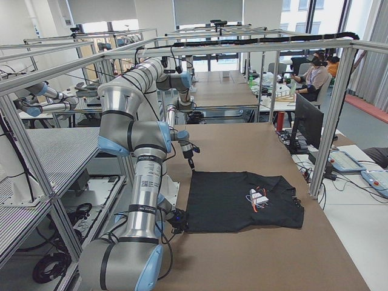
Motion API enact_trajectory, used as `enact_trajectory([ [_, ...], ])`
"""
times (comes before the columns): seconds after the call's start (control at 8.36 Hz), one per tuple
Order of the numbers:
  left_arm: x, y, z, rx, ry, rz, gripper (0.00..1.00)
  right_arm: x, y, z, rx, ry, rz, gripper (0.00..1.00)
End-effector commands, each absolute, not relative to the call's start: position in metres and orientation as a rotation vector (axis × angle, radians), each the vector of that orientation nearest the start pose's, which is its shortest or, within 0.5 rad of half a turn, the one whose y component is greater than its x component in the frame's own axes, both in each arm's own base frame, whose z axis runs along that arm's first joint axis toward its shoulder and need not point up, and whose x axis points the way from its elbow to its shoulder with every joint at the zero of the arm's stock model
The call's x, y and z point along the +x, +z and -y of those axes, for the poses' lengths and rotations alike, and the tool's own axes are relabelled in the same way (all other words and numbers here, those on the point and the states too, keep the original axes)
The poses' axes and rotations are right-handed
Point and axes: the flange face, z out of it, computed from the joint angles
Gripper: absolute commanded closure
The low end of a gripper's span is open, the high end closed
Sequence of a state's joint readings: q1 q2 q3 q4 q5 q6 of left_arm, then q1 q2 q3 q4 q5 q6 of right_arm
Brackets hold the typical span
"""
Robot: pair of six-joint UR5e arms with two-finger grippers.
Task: Fold clothes
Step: 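Grasp the two hem corners with the left and right grippers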
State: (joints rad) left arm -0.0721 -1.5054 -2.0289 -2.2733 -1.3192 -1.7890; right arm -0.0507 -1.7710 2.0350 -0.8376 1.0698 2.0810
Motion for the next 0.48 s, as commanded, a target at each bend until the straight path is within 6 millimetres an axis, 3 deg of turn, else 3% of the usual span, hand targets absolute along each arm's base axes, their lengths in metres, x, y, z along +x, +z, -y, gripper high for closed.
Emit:
enact_trajectory([
  [0.0, 0.45, 0.387, 0.192, 0.146, -0.399, -1.121, 1.0, -0.428, 0.437, 0.16, 0.172, 0.661, 1.089, 1.0],
  [0.12, 0.436, 0.365, 0.193, 0.141, -0.402, -1.164, 1.0, -0.421, 0.424, 0.161, 0.17, 0.66, 1.11, 1.0],
  [0.36, 0.395, 0.312, 0.195, 0.119, -0.367, -1.204, 1.0, -0.383, 0.383, 0.163, 0.193, 0.592, 1.147, 1.0],
])
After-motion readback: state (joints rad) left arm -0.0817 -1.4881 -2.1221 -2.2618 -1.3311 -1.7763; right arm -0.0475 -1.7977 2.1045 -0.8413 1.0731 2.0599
